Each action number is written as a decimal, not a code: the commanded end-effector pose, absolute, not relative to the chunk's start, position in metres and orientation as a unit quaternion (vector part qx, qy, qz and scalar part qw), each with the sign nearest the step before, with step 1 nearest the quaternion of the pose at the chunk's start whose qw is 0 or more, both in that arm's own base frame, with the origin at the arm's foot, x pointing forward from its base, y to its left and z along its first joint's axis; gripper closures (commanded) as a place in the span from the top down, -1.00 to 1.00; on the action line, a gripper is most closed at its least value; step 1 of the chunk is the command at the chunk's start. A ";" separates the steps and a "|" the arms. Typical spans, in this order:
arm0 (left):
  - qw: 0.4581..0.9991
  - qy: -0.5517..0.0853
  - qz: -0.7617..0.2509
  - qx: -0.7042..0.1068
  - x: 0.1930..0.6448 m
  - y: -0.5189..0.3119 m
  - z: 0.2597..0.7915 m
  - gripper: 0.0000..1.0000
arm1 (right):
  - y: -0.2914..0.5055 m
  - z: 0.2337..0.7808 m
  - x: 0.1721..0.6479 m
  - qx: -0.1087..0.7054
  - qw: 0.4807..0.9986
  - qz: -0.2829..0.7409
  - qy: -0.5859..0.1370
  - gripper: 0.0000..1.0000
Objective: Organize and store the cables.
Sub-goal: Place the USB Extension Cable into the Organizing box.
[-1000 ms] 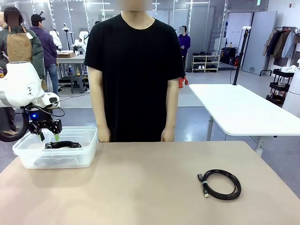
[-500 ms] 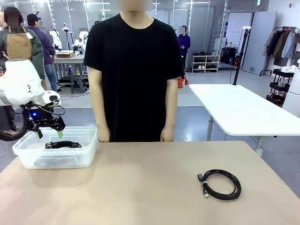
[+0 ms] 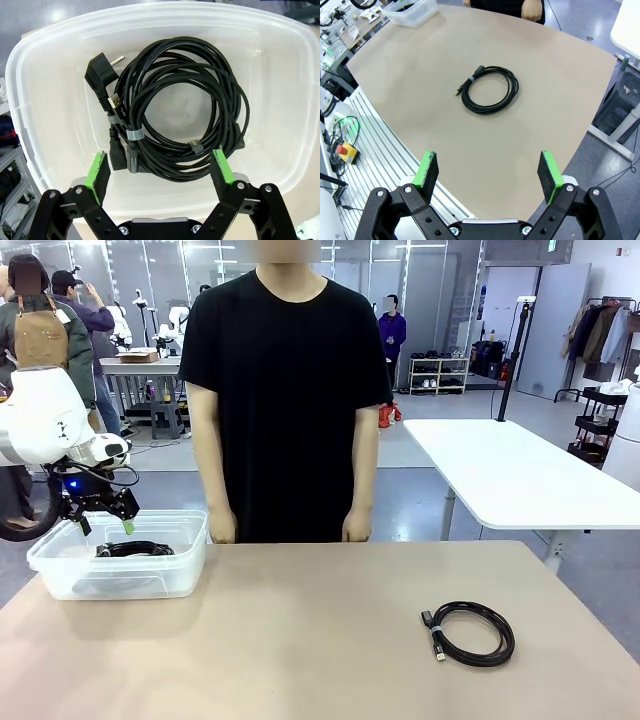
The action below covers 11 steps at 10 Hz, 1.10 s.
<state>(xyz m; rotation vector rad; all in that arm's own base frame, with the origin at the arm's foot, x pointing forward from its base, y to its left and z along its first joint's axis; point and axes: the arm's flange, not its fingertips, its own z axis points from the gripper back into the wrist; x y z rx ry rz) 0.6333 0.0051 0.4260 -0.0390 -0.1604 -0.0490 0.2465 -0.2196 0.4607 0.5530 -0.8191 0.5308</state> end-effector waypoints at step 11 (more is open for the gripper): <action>0.983 -0.139 -0.086 -0.082 0.547 0.019 0.478 1.00 | -0.221 0.461 0.245 0.261 0.843 0.258 -0.393 1.00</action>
